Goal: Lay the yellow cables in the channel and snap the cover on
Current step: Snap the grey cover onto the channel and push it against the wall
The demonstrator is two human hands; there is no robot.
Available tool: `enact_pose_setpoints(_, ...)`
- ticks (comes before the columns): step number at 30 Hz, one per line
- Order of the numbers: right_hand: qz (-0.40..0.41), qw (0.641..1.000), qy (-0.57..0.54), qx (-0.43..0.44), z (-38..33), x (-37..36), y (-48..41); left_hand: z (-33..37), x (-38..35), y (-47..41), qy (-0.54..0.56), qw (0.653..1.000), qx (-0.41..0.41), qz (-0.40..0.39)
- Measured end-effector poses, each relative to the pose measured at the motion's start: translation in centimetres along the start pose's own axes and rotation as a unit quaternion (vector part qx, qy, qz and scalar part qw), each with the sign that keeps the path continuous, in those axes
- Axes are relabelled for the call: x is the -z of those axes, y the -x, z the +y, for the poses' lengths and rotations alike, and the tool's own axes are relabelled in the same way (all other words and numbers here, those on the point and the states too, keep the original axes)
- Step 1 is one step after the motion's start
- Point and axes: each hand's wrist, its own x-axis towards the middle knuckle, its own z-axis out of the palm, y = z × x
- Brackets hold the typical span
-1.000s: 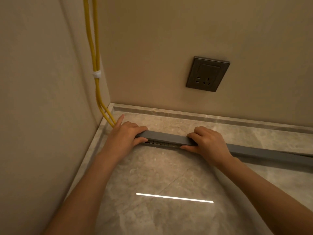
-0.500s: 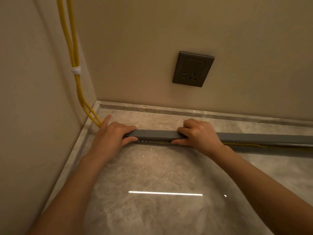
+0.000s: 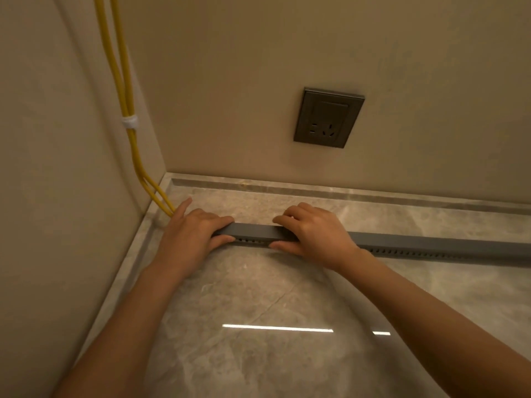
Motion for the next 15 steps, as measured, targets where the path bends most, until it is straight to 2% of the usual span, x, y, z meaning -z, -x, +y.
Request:
enact_pose_setpoints(6,-0.058,0.995,-0.073,0.022,-3.3,-1.1,-4.2,0.1,-0.4,0.6,0.028,0.999,-0.005,0.046)
enact_pose_setpoints(7,-0.062,0.995,-0.075,0.016,-3.6,-1.3,-4.6,0.0,-0.4,1.0,0.037,0.997,0.0,0.066)
enact_pose_setpoints(9,-0.058,0.995,-0.078,0.005,-3.5,-1.5,-4.7,0.1,-0.4,1.7,0.084,0.984,0.026,0.154)
enact_pose_setpoints(12,-0.036,0.997,-0.068,0.019,-3.4,-2.0,-4.4,0.7,-0.3,3.2,0.168,0.921,0.136,0.325)
enact_pose_setpoints(13,-0.036,0.997,-0.061,0.024,-3.5,-2.2,-4.4,1.0,-0.4,3.6,0.205,0.891,0.191,0.356)
enact_pose_setpoints(15,-0.052,0.997,-0.05,0.02,-3.6,-2.3,-4.5,2.0,-0.6,3.6,0.329,0.815,0.308,0.364)
